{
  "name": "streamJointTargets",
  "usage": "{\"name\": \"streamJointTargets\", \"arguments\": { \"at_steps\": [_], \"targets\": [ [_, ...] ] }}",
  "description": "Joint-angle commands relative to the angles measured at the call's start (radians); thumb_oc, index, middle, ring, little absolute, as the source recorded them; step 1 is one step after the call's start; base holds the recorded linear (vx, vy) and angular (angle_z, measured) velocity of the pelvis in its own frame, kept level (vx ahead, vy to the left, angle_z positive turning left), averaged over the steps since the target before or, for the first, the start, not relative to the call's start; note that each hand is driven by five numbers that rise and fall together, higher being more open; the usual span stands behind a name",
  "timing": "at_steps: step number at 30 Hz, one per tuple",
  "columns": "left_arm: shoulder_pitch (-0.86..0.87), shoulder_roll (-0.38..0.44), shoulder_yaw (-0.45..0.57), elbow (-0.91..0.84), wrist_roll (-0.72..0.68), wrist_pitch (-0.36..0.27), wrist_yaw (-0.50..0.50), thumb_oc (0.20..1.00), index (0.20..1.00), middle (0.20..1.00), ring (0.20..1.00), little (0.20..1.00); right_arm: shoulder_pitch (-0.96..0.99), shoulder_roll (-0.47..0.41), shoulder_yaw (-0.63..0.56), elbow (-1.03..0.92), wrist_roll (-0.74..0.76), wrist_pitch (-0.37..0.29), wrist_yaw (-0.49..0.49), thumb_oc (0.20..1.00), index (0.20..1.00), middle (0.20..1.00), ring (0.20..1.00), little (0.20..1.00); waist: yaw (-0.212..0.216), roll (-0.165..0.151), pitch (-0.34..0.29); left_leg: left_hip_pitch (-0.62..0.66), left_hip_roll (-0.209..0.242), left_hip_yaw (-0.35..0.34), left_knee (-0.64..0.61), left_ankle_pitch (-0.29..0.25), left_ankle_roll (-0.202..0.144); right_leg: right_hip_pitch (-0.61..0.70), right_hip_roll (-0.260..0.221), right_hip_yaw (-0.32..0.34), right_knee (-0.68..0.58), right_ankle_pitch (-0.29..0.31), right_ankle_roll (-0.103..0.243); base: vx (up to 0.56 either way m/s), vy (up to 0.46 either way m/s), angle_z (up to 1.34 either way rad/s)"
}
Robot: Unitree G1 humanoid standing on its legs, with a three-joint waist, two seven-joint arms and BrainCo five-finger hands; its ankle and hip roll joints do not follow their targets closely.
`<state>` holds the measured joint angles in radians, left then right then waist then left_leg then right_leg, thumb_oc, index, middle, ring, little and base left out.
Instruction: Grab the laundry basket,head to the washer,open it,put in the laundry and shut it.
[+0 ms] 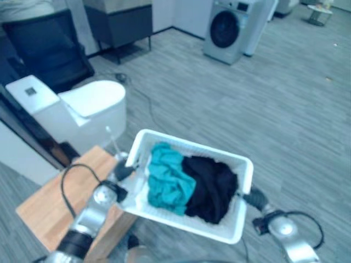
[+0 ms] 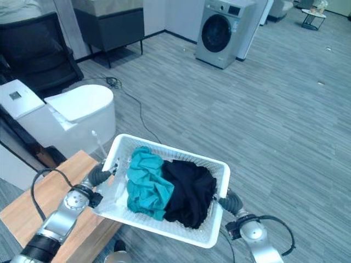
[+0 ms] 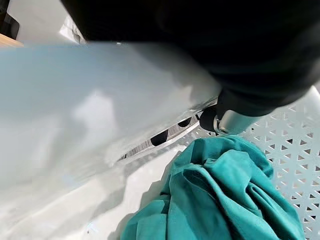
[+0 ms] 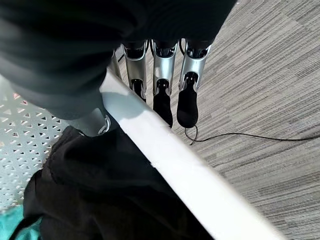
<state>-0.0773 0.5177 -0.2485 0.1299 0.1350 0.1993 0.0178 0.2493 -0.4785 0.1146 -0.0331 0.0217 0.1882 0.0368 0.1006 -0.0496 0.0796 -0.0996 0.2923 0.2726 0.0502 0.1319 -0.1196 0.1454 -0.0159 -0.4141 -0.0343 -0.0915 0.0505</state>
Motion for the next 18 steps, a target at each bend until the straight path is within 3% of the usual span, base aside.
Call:
{"name": "streamJointTargets", "arguments": {
  "at_steps": [1,5,7,8,9,10,12,14,18],
  "targets": [
    [-0.195,-0.008,-0.014,-0.069,-0.082,-0.118,0.000,0.200,0.200,0.200,0.200,0.200,-0.062,-0.023,-0.066,-0.119,0.035,-0.092,-0.028,0.200,0.200,0.200,0.200,0.200,-0.004,0.002,0.028,-0.058,0.050,0.007,-0.075,0.113,-0.013,0.025,-0.018,0.037,0.081,-0.138,0.017,-0.06,-0.131,0.20],
    [-0.212,-0.012,-0.025,-0.063,-0.087,-0.117,0.002,0.200,0.200,0.200,0.200,0.200,-0.072,-0.021,-0.066,-0.108,0.048,-0.099,-0.045,0.200,0.200,0.200,0.200,0.200,-0.012,0.006,0.044,-0.057,0.084,-0.028,-0.052,0.115,-0.022,0.024,0.025,0.064,0.091,-0.146,-0.012,-0.08,-0.193,-0.02],
    [-0.226,-0.017,-0.021,-0.058,-0.090,-0.117,0.007,0.200,0.200,0.200,0.200,0.200,-0.088,-0.018,-0.056,-0.098,0.062,-0.109,-0.056,0.200,0.200,0.200,0.200,0.200,0.001,-0.001,0.066,-0.073,0.091,-0.098,0.026,0.083,-0.011,0.025,0.038,0.093,0.102,-0.149,-0.033,-0.10,-0.227,-0.12],
    [-0.222,-0.018,-0.016,-0.061,-0.095,-0.121,0.010,0.200,0.200,0.200,0.200,0.200,-0.088,-0.019,-0.052,-0.094,0.065,-0.111,-0.056,0.200,0.200,0.200,0.200,0.200,0.014,-0.007,0.079,-0.090,0.064,-0.163,0.081,0.057,0.007,0.024,0.036,0.107,0.108,-0.150,-0.043,-0.10,-0.287,-0.27],
    [-0.196,-0.020,0.002,-0.071,-0.114,-0.125,0.012,0.200,0.200,0.200,0.200,0.200,-0.084,-0.025,-0.051,-0.089,0.065,-0.108,-0.045,0.200,0.200,0.200,0.200,0.200,0.043,-0.019,0.103,-0.135,-0.053,-0.286,0.163,0.004,0.036,0.027,0.032,0.123,0.110,-0.143,-0.059,-0.04,-0.222,-0.40],
    [-0.173,-0.018,0.014,-0.078,-0.114,-0.127,0.009,0.200,0.200,0.200,0.200,0.200,-0.084,-0.026,-0.053,-0.086,0.063,-0.108,-0.040,0.200,0.200,0.200,0.200,0.200,0.053,-0.019,0.105,-0.155,-0.112,-0.316,0.179,-0.020,0.043,0.033,0.033,0.125,0.108,-0.143,-0.058,0.00,-0.183,-0.33],
    [-0.152,-0.019,0.014,-0.081,-0.116,-0.126,-0.001,0.200,0.200,0.200,0.200,0.200,-0.084,-0.025,-0.057,-0.075,0.057,-0.104,-0.037,0.200,0.200,0.200,0.200,0.200,0.062,-0.007,0.104,-0.208,-0.153,-0.287,0.164,0.019,0.045,0.050,0.050,0.115,0.092,-0.139,-0.052,0.06,-0.062,-0.13],
    [-0.149,-0.021,0.017,-0.071,-0.113,-0.124,0.002,0.200,0.200,0.200,0.200,0.200,-0.093,-0.018,-0.052,-0.066,0.054,-0.102,-0.040,0.200,0.200,0.200,0.200,0.200,0.072,-0.003,0.101,-0.235,-0.166,-0.267,0.152,0.039,0.045,0.051,0.057,0.120,0.084,-0.134,-0.051,0.06,-0.031,-0.25],
    [-0.134,-0.018,0.036,-0.056,-0.090,-0.117,0.013,0.200,0.200,0.200,0.200,0.200,-0.126,0.004,-0.032,-0.053,0.058,-0.102,-0.039,0.200,0.200,0.200,0.200,0.200,0.110,0.004,0.096,-0.275,-0.266,-0.327,0.043,0.051,0.044,0.069,0.090,0.173,0.104,-0.162,-0.056,0.17,-0.039,-0.40]
  ]
}}
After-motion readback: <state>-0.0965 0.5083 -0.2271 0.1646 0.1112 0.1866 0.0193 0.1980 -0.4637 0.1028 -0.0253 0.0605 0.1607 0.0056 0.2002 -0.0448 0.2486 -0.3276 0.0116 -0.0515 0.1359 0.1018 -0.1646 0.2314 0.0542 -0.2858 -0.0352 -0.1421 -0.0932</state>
